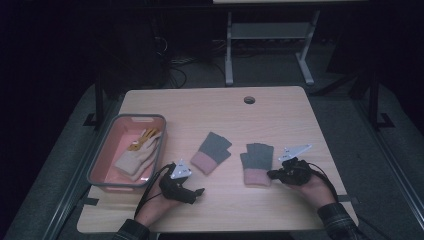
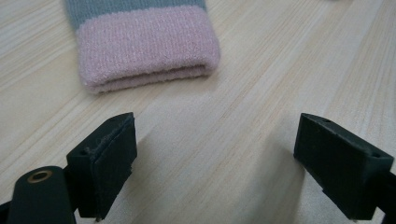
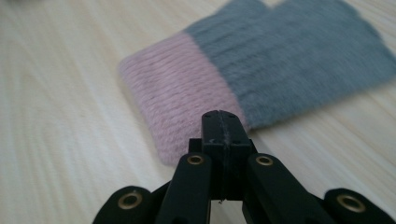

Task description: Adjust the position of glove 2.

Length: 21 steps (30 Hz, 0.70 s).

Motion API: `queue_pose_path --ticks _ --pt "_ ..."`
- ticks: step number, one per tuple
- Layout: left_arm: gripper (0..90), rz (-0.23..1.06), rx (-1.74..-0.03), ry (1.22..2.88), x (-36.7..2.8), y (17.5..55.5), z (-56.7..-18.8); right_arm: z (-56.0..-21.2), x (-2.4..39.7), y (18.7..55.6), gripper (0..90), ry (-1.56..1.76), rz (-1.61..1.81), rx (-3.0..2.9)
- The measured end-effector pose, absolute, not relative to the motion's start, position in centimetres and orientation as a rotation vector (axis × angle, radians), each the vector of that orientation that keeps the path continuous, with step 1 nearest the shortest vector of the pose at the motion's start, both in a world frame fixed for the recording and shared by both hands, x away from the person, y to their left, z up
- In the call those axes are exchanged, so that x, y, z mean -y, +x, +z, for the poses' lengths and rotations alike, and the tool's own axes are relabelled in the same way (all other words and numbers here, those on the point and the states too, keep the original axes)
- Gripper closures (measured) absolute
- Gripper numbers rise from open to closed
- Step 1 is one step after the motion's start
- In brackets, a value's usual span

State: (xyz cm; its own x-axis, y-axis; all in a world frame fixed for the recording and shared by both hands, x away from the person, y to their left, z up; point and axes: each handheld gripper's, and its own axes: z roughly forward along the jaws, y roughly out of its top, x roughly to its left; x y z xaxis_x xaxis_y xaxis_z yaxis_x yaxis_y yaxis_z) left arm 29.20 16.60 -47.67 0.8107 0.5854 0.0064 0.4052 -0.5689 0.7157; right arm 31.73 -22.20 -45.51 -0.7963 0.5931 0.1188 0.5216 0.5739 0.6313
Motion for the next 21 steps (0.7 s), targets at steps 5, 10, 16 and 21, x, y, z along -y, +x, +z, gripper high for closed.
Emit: queue_pose_path --ticks 5,10,16,21 --pt "12.5 0.314 -0.728 2.249 -16.6 29.2 -47.7 -45.3 20.3 31.2 90.0 0.874 1.038 -2.736" --pt "12.5 0.313 -0.727 2.249 -16.6 29.2 -47.7 -45.2 20.4 31.3 89.9 0.88 1.05 -2.716" --pt "12.5 0.315 -0.724 2.253 -16.6 29.2 -47.7 -45.3 22.5 31.1 61.1 1.005 1.086 -2.605" --pt "12.5 0.311 -0.731 2.25 -16.5 29.2 -47.7 -45.9 23.9 30.3 39.4 1.092 1.097 -2.501"
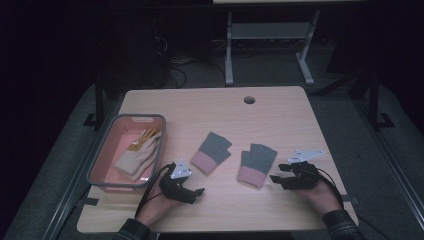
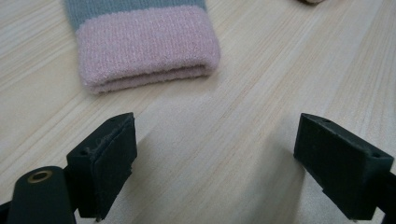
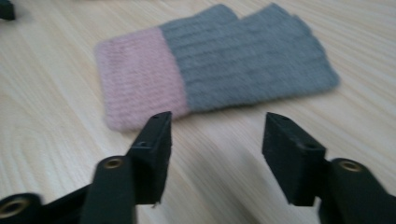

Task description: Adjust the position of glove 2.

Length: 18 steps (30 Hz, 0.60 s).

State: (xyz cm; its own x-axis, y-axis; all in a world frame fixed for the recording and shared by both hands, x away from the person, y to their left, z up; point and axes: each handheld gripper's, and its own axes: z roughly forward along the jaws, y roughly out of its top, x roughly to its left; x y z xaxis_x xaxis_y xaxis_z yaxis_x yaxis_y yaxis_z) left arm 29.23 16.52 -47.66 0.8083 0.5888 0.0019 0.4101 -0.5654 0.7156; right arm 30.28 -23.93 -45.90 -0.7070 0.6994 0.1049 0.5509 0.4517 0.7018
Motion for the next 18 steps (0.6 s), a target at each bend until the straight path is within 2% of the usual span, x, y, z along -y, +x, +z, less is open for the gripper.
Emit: queue_pose_path --ticks 1,11,16,18 --pt "12.6 0.309 -0.738 2.253 -16.5 29.3 -47.6 -46.1 24.2 30.2 35.3 1.1 1.092 -2.48" --pt "15.9 0.3 -0.783 2.24 -15.3 30.7 -45.3 -46.8 24.5 30.8 34.7 1.119 1.067 -2.472" --pt "22.9 0.312 -0.798 2.229 -14.4 32.1 -44.2 -46.8 24.6 30.8 34.8 1.113 1.068 -2.472" --pt "31.8 0.308 -0.813 2.229 -14.2 33.1 -43.8 -46.8 24.6 30.8 34.9 1.105 1.069 -2.474"
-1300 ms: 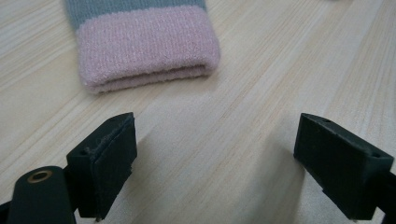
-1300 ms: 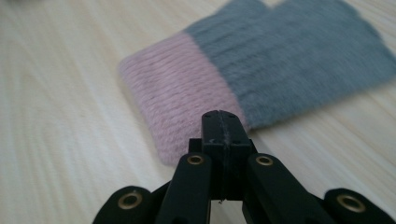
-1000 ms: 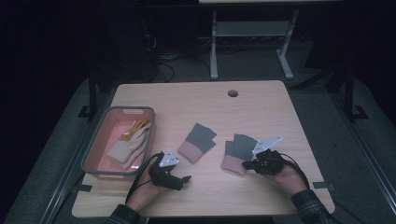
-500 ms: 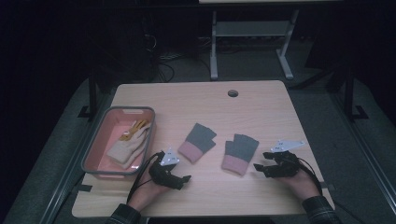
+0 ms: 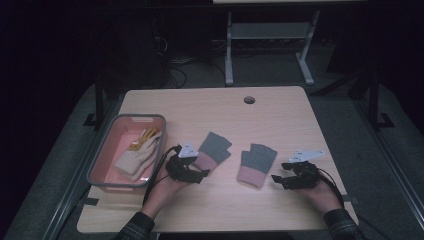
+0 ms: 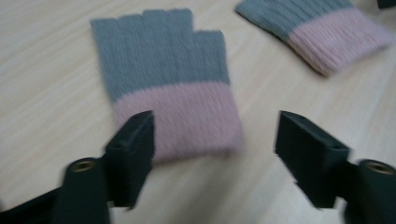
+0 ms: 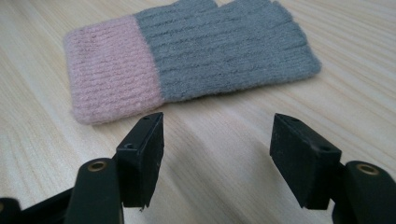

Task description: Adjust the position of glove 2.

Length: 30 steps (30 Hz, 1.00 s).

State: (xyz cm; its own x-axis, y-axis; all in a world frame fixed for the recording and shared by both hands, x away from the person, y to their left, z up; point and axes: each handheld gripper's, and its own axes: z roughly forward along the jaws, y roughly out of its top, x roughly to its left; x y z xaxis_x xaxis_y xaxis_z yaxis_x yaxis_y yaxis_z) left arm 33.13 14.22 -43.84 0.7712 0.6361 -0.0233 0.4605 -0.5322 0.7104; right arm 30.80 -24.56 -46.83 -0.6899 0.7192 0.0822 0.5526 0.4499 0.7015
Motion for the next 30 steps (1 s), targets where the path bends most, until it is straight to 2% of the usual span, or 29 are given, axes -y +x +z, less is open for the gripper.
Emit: queue_pose_path --ticks 5,7,15,18,23,30 --pt "48.8 0.323 -0.872 2.235 -13.8 35.7 -43.5 -46.8 24.5 30.7 35.0 1.111 1.074 -2.475" --pt "52.4 0.319 -0.899 2.235 -13.8 36.7 -43.5 -46.7 24.5 30.7 35.3 1.106 1.075 -2.474" --pt "53.7 0.32 -0.987 2.238 -13.9 39.6 -44.3 -46.5 24.6 30.6 39.4 1.085 1.092 -2.464" --pt "52.7 0.298 -1.01 2.238 -14.1 40.0 -44.8 -46.4 24.7 30.6 43.7 1.089 1.1 -2.466" --pt "52.3 0.273 -1.019 2.248 -14.1 40.2 -45.3 -46.2 24.9 30.6 55.6 1.075 1.125 -2.477" --pt "62.0 0.179 -1.016 2.229 -14.4 40.5 -45.9 -46.2 24.7 30.6 59.7 1.064 1.123 -2.498"
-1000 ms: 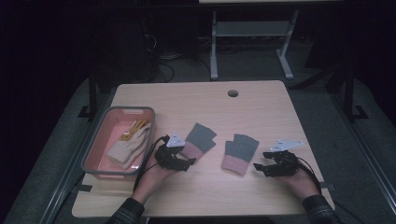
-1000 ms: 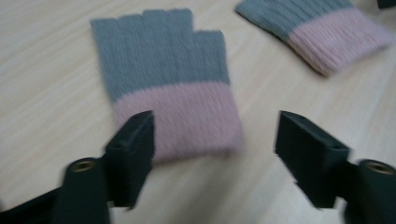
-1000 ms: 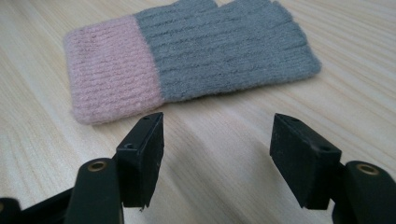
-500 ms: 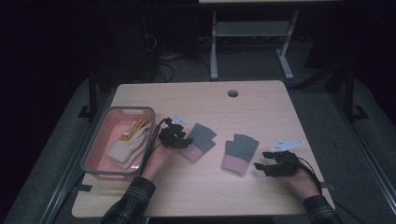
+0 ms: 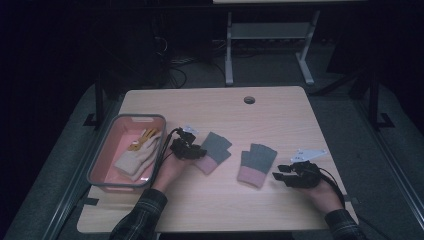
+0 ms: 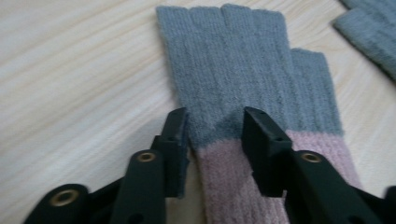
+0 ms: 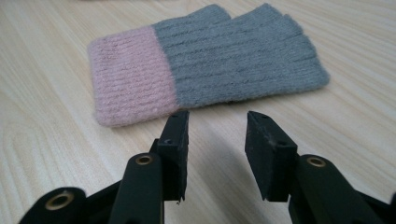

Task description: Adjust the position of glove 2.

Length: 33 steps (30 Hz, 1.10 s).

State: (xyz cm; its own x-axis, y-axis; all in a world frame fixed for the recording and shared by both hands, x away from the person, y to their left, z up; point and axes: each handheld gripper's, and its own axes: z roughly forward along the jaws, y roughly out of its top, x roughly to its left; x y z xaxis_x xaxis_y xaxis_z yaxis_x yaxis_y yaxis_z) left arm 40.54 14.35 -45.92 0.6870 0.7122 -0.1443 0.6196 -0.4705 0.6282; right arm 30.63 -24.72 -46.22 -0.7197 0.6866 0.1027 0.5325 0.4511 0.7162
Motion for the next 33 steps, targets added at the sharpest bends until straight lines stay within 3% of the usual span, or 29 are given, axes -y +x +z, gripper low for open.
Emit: queue_pose_path --ticks 7,11,15,16,17,18,33 --pt "69.4 0.135 -1.01 2.213 -14.4 40.6 -46.1 -46.2 24.6 30.6 60.8 1.054 1.123 -2.509" --pt "78.4 0.174 -0.977 2.239 -14.2 40.5 -45.9 -46.2 24.5 30.6 64.1 1.06 1.12 -2.524" --pt "82.2 0.199 -0.977 2.26 -13.9 40.1 -45.4 -46.2 24.5 30.8 73.3 1.063 1.121 -2.544" --pt "82.5 0.198 -0.979 2.251 -13.9 40.1 -45.3 -46.2 24.5 30.9 82.9 1.063 1.121 -2.546" --pt "82.5 0.203 -0.986 2.239 -14.0 40.0 -45.2 -46.2 24.5 30.9 82.9 1.063 1.121 -2.546" --pt "82.5 0.206 -0.988 2.229 -14.0 40.0 -45.0 -46.1 24.4 31.0 89.2 1.069 1.119 -2.537" --pt "82.6 0.279 -0.983 2.107 -14.7 39.3 -42.7 -46.6 21.4 33.0 90.0 1.029 1.081 -2.59"
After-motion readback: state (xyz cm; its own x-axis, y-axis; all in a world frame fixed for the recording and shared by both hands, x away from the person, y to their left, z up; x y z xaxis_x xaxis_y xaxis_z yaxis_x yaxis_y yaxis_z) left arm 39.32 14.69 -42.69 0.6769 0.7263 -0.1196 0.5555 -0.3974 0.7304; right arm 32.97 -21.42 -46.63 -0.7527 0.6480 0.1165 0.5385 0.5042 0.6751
